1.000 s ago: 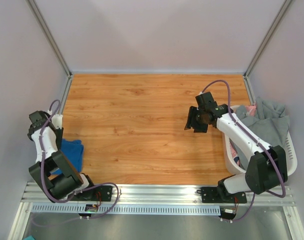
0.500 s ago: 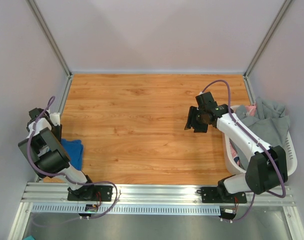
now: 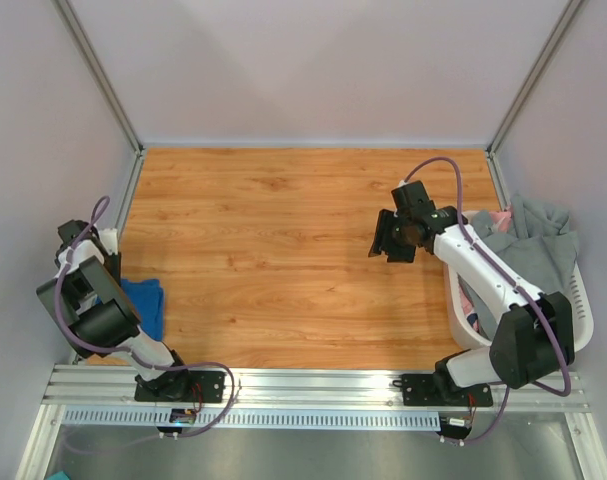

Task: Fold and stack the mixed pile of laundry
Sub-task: Move the tank top to the corner of the board, then pick up the shirt from the bin.

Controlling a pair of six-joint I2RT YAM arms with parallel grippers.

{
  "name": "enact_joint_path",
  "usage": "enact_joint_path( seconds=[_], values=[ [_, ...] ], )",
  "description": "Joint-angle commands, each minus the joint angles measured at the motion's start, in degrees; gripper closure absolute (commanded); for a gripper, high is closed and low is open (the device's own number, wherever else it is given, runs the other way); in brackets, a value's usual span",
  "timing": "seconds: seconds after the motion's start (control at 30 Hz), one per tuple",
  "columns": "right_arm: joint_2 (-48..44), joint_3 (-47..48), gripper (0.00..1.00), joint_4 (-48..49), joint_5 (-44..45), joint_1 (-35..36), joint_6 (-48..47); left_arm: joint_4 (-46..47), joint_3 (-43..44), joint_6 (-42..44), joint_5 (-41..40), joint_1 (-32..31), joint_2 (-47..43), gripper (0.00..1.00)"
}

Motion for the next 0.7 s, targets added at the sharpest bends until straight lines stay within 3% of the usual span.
enact_joint_path(
  seconds=[0.0,0.13,0.3,0.47,0.53,0.57,0.6,0.67],
  values=[
    [-0.5,3.3,0.46,-0.2,0.3,-0.6,-0.6,-0.3,1.8,-0.3,0.8,0.8,-2.8,0.57],
    [-1.8,7.2,0.46,-2.3,0.4,-2.1,-1.6,-4.7,6.4,-2.1,6.4,0.8,-6.2,0.45],
    [-2.2,19.3,0.42,-13.5,9.4,-11.6,-4.2,-12.0,14.1,-3.8,12.2,-0.8,-8.8,0.37],
    [-1.3,24.4,0.29,-17.6,15.4,-31.1,-3.8,-16.2,15.7,-2.0,10.6,-11.8,-12.6,0.24],
    [-1.3,23.3,0.28,-16.7,17.5,-36.2,-2.3,-17.6,17.5,-2.3,10.0,-17.5,-13.5,0.14],
    [-1.3,22.4,0.27,-15.6,19.7,-40.2,-1.7,-18.1,19.4,-2.7,9.8,-19.2,-13.7,0.13],
    [-1.4,22.0,0.27,-14.6,20.5,-41.7,-1.3,-19.2,20.6,-3.0,10.1,-21.1,-13.8,0.01],
    [-1.4,21.3,0.25,-11.7,24.6,-44.3,-0.2,-20.4,24.7,-3.3,9.8,-26.0,-13.0,0.0]
  ],
)
